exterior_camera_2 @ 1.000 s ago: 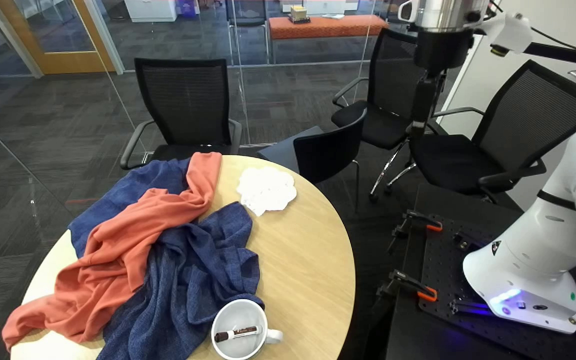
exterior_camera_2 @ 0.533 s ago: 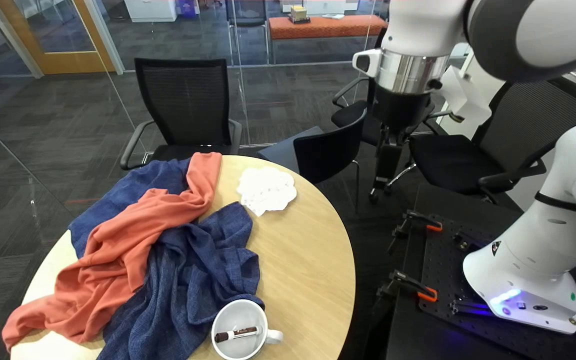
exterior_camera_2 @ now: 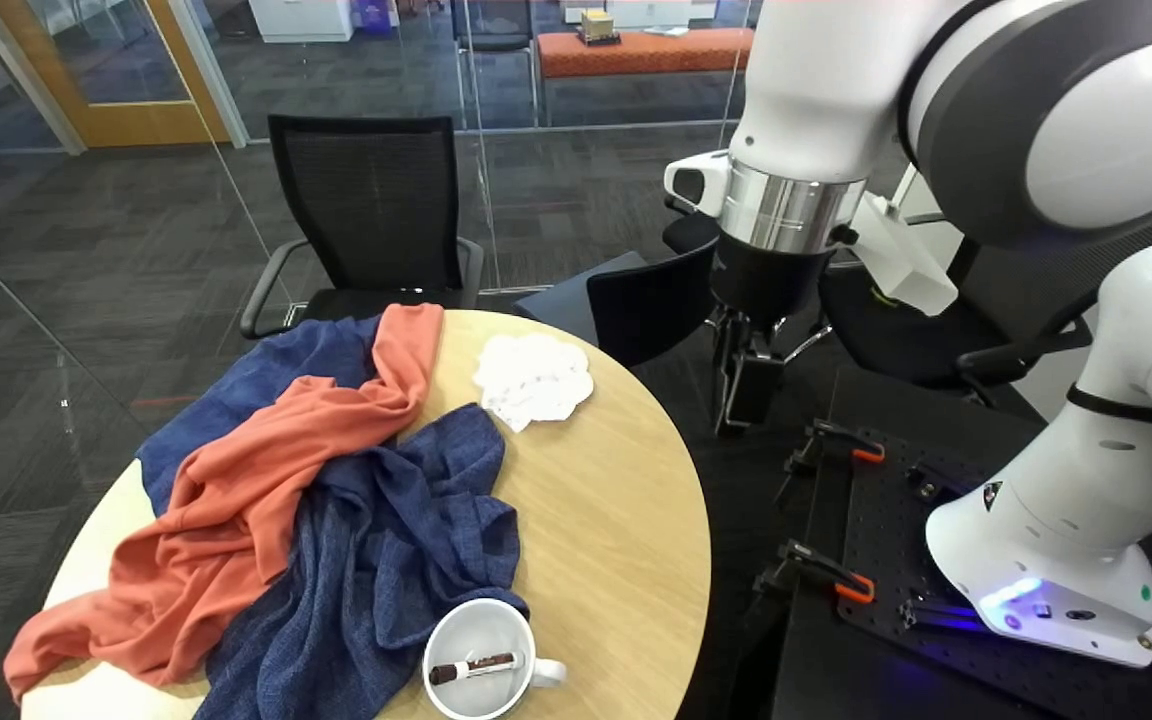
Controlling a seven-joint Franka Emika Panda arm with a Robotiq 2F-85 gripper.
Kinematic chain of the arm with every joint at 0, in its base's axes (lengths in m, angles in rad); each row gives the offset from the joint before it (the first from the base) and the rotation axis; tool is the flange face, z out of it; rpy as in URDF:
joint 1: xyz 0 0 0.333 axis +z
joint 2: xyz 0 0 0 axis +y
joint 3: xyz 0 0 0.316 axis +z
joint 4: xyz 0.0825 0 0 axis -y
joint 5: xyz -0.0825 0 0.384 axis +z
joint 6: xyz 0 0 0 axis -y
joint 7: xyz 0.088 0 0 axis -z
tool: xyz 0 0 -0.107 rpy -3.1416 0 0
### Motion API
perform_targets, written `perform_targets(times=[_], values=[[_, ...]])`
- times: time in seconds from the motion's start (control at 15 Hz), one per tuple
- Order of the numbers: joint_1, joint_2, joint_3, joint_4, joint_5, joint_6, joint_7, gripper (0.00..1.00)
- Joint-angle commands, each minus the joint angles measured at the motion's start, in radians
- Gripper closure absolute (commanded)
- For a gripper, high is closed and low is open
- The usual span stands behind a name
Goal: Put the marker on the table
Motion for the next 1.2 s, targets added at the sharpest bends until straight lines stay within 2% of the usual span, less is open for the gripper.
perform_targets(times=[0.0,0.2,0.47,1.13], values=[[-0.006,0.000,0.005,0.002,0.003,-0.002,-0.002,0.00],[0.000,-0.004,0.003,-0.002,0.005,0.020,-0.017,0.00],[0.047,-0.001,0.000,-0.010,0.047,0.159,-0.080,0.00],[0.274,0.129,-0.008,0.000,0.256,0.473,-0.275,0.00]])
